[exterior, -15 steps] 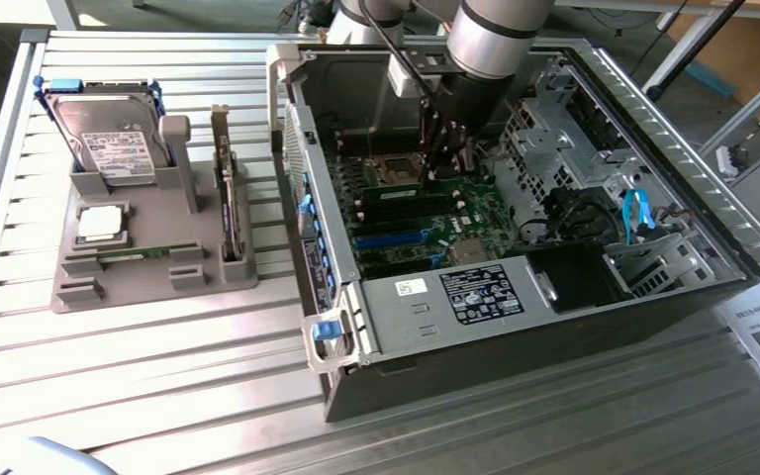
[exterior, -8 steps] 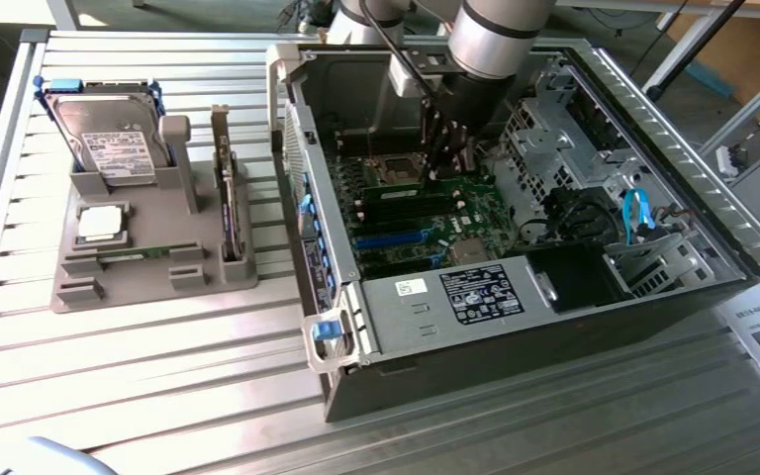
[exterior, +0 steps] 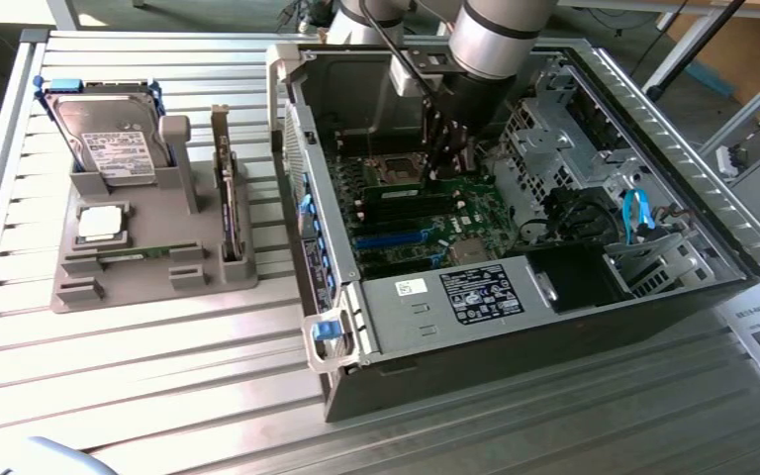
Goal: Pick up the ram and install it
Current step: 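Insert the ram into the slot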
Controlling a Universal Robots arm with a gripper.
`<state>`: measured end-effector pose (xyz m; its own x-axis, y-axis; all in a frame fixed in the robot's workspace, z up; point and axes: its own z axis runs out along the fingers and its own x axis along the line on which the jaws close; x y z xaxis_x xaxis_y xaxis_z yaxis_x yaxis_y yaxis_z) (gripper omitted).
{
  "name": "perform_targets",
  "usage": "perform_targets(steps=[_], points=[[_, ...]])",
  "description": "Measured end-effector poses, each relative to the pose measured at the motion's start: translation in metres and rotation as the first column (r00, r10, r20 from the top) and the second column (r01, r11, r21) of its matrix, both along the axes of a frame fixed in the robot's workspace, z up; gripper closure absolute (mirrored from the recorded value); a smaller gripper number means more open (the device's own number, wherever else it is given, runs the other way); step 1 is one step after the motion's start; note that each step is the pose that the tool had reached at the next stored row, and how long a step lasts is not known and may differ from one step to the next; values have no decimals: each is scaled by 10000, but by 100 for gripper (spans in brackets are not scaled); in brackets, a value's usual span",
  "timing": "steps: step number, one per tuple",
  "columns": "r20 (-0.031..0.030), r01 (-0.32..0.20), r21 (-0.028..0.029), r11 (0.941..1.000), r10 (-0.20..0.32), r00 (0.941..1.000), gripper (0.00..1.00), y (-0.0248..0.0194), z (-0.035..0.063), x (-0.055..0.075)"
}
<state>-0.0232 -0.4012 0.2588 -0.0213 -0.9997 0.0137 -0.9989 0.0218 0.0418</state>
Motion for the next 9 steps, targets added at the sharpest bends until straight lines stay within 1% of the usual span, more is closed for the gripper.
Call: perform_targets(steps=[9], points=[[0, 25, 0, 10000, -25, 10000, 88, 0, 0, 30]])
